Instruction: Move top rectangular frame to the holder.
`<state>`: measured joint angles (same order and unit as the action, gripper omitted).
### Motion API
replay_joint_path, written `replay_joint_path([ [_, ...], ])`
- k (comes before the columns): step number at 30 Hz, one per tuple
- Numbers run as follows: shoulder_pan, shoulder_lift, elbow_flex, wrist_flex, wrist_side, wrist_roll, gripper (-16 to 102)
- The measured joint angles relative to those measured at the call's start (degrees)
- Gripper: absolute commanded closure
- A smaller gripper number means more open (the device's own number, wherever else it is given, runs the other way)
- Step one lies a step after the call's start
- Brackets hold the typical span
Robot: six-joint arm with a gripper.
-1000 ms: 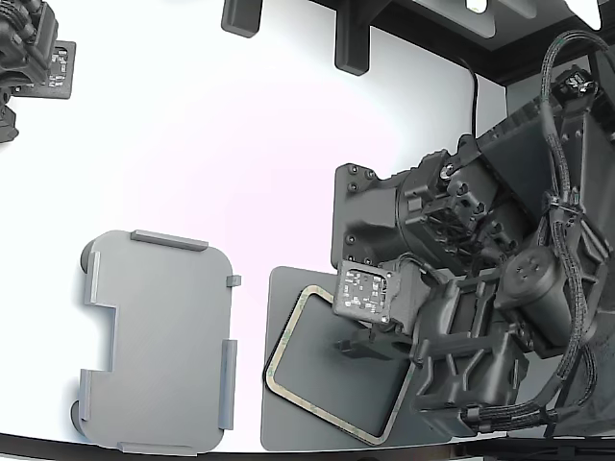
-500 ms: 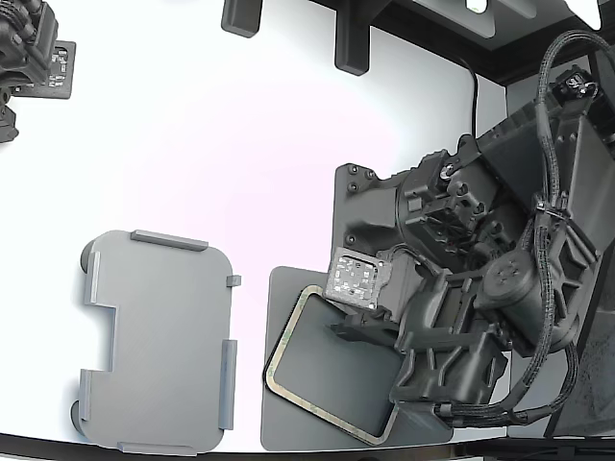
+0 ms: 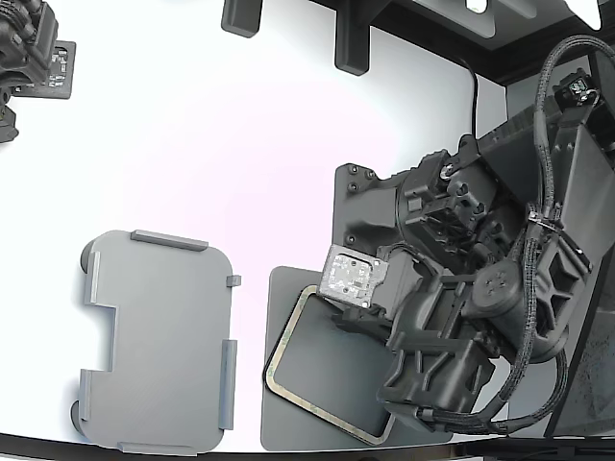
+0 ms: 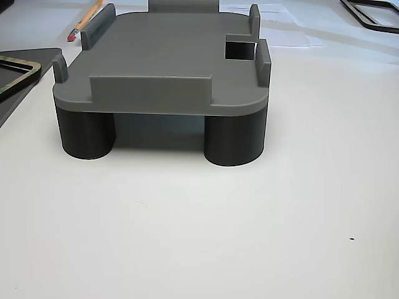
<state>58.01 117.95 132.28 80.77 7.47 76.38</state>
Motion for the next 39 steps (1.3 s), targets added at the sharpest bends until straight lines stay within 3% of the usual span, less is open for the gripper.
replay_joint_path([
  [39, -1.67, 0.18, 2.72, -2.02, 0.70, 0.88, 41],
])
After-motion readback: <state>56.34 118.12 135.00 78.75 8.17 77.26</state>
